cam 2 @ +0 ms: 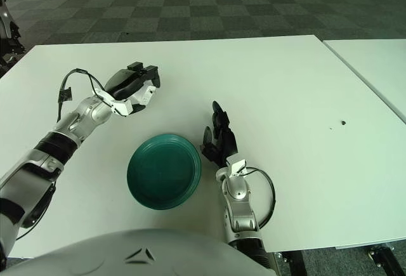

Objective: Put the charger into the plate.

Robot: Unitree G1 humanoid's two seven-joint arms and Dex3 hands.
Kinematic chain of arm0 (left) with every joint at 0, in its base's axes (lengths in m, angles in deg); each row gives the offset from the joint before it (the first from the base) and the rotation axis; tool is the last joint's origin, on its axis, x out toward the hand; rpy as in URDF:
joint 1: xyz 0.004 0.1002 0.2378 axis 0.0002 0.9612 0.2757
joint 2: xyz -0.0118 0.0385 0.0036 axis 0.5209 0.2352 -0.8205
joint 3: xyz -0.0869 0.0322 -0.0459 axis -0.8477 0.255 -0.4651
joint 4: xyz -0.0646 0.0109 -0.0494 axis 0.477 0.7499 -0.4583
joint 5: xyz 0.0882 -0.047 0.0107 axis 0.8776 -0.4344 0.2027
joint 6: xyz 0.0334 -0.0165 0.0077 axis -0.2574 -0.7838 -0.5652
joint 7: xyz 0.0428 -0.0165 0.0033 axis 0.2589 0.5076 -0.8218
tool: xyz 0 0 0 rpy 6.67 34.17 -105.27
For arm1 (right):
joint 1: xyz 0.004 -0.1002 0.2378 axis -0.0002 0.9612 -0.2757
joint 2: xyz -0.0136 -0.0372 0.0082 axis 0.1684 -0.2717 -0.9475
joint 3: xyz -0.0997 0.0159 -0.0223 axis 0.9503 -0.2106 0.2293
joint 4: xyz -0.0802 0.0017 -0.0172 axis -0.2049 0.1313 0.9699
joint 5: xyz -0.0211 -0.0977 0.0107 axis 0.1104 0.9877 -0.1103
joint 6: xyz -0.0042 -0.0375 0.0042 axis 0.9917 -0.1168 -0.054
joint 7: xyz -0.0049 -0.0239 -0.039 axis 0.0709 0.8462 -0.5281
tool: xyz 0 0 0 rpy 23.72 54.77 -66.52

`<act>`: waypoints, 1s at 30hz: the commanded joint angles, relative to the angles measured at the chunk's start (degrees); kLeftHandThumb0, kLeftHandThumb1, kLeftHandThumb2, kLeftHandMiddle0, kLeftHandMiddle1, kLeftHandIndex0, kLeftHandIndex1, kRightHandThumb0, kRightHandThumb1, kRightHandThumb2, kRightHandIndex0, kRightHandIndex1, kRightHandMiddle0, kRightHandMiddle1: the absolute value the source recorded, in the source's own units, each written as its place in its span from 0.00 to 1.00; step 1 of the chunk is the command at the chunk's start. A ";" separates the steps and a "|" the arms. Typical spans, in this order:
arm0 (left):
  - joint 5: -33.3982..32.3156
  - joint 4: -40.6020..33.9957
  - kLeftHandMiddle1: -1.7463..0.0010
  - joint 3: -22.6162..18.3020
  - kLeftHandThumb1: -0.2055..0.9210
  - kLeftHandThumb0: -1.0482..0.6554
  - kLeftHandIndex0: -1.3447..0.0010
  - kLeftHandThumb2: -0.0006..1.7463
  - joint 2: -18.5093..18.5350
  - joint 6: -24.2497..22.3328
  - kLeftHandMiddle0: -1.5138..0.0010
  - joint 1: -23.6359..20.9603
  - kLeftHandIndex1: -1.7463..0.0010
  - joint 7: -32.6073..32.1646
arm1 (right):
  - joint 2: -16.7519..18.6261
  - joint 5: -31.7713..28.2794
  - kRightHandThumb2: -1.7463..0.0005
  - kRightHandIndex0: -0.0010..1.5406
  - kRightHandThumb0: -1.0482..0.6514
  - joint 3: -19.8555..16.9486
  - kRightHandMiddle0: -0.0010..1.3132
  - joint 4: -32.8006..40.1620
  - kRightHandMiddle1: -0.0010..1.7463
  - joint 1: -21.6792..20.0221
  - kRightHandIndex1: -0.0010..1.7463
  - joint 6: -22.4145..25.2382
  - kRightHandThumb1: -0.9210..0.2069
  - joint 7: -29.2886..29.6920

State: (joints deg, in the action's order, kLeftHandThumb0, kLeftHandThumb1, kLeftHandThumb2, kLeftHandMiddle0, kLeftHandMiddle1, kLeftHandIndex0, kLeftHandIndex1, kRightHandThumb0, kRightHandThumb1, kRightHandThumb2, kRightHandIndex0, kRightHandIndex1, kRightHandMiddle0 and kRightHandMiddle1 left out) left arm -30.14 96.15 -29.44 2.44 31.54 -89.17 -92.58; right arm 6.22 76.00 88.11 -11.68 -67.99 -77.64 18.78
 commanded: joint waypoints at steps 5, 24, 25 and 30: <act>-5.97 -29.60 0.00 -2.46 0.26 0.61 0.57 0.91 1.61 -1.96 0.50 9.14 0.00 11.10 | -0.47 -0.64 0.49 0.00 0.13 -0.26 0.00 -7.06 0.09 3.56 0.00 8.10 0.00 -0.34; -12.96 -43.60 0.04 0.35 0.22 0.62 0.55 0.93 1.42 -7.59 0.45 16.11 0.00 30.03 | -1.33 0.40 0.54 0.02 0.15 -0.32 0.00 -7.97 0.29 2.28 0.01 10.07 0.00 0.55; -13.02 -44.29 0.04 0.52 0.21 0.62 0.55 0.93 1.55 -7.96 0.45 16.46 0.00 30.99 | -1.61 0.77 0.55 0.05 0.16 -0.32 0.00 -7.81 0.36 2.12 0.02 10.36 0.00 0.61; -11.45 -46.75 0.06 3.78 0.21 0.62 0.54 0.92 1.41 -8.53 0.45 19.90 0.00 34.31 | -2.74 2.49 0.60 0.12 0.16 0.04 0.00 -5.21 0.55 0.25 0.05 13.51 0.00 0.66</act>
State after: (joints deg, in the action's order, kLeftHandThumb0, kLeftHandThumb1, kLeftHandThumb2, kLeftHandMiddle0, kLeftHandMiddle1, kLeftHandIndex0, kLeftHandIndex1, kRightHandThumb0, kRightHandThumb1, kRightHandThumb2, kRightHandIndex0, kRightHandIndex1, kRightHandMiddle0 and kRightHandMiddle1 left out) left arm -42.31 51.78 -27.96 3.16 24.18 -71.80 -61.24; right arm 5.03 77.44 88.18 -13.50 -70.14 -74.51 19.44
